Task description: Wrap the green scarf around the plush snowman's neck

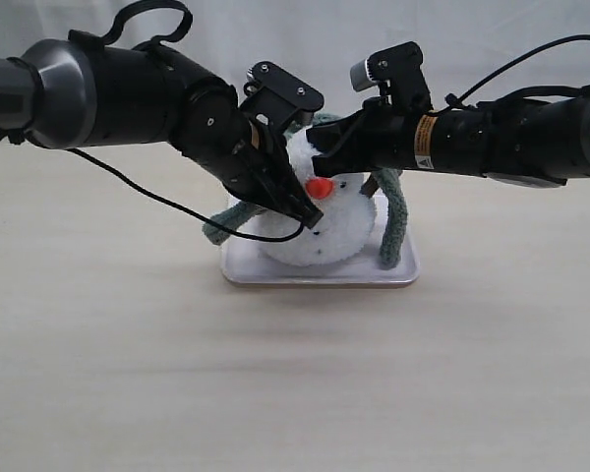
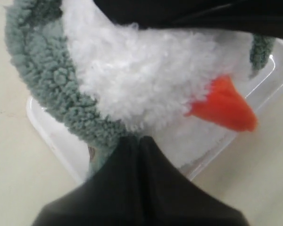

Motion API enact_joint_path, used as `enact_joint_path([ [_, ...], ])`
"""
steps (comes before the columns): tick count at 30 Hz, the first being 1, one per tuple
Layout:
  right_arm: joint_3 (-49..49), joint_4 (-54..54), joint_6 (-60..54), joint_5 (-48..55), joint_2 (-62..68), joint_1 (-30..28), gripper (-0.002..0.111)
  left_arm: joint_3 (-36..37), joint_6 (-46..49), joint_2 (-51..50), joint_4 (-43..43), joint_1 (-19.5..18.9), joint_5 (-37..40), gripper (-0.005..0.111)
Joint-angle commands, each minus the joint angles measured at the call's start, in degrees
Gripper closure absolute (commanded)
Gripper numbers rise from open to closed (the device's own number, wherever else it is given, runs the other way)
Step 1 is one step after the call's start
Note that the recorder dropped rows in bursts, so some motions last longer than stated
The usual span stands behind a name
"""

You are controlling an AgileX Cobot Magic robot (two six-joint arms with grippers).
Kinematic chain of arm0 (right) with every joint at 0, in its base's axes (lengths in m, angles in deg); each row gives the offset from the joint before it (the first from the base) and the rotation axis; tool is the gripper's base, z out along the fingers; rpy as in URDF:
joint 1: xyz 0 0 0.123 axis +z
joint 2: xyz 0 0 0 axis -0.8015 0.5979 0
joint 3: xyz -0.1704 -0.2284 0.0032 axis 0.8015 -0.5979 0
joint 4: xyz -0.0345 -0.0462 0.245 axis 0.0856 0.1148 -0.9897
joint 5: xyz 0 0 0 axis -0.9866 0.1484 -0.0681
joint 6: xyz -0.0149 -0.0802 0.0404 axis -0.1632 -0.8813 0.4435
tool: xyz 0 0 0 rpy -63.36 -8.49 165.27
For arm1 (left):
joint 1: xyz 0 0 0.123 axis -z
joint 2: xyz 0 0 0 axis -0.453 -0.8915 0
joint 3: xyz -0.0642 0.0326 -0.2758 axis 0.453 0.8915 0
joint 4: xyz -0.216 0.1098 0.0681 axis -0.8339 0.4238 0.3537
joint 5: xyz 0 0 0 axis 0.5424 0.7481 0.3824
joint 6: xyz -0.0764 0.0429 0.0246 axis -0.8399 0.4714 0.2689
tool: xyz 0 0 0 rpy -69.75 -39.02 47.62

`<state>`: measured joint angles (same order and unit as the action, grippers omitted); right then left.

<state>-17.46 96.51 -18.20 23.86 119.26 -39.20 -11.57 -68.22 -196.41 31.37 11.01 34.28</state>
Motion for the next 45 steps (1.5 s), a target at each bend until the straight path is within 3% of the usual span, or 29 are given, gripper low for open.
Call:
enact_joint_path([
  [1,-0.32,1.8,0.34,1.32,0.44,0.12,0.104,-0.37,0.43,3.55,-0.45,0.12,-0.58,0.107],
  [14,-0.32,1.8,0.85,1.32,0.44,0.12,0.104,-0.37,0.32,3.32,-3.44,0.12,5.25,0.107],
  [24,-0.32,1.94,0.96,1.32,0.44,0.12,0.104,-0.37,-1.49,-0.02,-9.04,0.12,-3.35,0.107],
  [40,-0.32,3.06,1.35,1.32,0.44,0.12,0.104,-0.37,-2.46,-1.24,-9.9,-4.54,-1.61,0.107],
  [45,-0.32,3.06,1.35,1.32,0.44,0.12,0.104,-0.37,7.31,-1.24,-20.88,-4.54,0.75,0.097],
])
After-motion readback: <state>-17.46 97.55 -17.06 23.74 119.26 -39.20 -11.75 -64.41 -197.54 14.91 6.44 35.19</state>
